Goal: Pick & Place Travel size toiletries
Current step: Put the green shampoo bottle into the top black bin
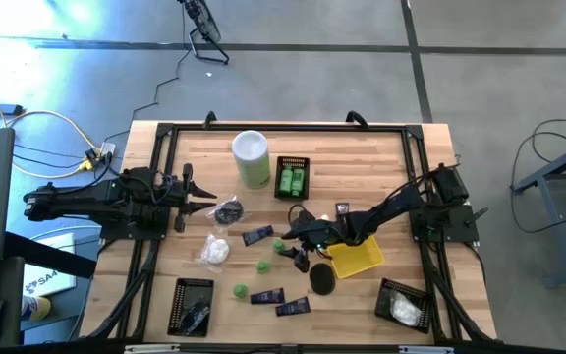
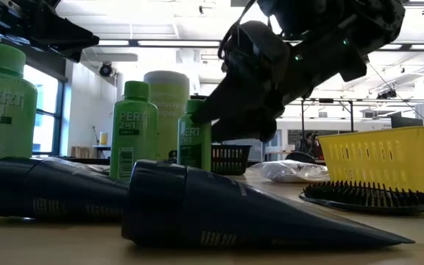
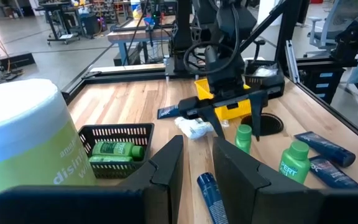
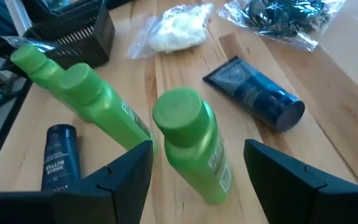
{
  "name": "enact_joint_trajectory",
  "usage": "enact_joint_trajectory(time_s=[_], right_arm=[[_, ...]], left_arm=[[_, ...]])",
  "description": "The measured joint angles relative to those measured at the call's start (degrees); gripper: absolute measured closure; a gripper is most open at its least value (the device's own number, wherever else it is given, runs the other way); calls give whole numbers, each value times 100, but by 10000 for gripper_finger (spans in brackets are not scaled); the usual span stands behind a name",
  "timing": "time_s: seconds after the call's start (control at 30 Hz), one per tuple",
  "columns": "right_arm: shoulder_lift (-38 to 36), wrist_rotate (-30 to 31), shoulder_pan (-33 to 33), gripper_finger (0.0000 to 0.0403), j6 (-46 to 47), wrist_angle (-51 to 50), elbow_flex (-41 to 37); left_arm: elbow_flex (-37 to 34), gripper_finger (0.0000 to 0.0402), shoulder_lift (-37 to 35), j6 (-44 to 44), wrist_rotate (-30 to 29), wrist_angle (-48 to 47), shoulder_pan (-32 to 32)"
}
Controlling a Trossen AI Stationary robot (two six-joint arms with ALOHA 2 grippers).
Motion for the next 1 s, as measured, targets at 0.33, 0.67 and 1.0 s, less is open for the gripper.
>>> enact_joint_trajectory(time_s=[0.33,0.67,1.0], right_arm=[[364,-18,-8,171,135,427,-5],[393,154,-8,172,20,583,-2],[393,161,-8,190,20,589,-2]], left_arm=[[0,318,1,4,-3,2,-1],[0,318,2,6,-7,2,-2],[0,318,2,8,-17,2,0]])
